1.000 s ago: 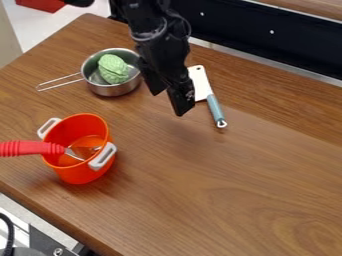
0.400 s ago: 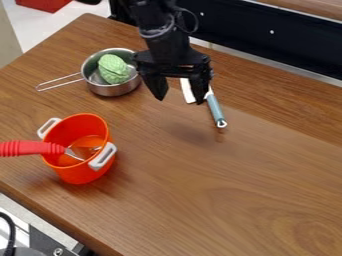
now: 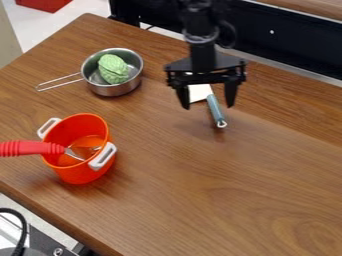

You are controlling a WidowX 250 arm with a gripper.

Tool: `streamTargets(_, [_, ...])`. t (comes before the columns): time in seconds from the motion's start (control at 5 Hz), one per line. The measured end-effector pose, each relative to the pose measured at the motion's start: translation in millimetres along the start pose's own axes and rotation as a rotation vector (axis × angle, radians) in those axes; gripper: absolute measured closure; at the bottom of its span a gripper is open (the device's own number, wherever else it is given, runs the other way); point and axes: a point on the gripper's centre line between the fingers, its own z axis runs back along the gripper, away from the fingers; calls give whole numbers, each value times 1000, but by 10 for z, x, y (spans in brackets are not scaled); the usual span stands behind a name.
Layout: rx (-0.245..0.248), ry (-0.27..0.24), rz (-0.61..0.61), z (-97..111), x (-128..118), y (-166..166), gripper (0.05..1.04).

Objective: Move the knife to the bottom middle of the table

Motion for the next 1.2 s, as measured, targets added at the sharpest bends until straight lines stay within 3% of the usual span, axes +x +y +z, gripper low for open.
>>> streamTargets(0.2, [-5, 1, 38, -81, 42, -124, 83])
streamTargets(0.8, [45, -4, 138, -315, 112, -146, 125])
streamTargets(1.2, [40, -10, 160, -357, 152, -183, 657])
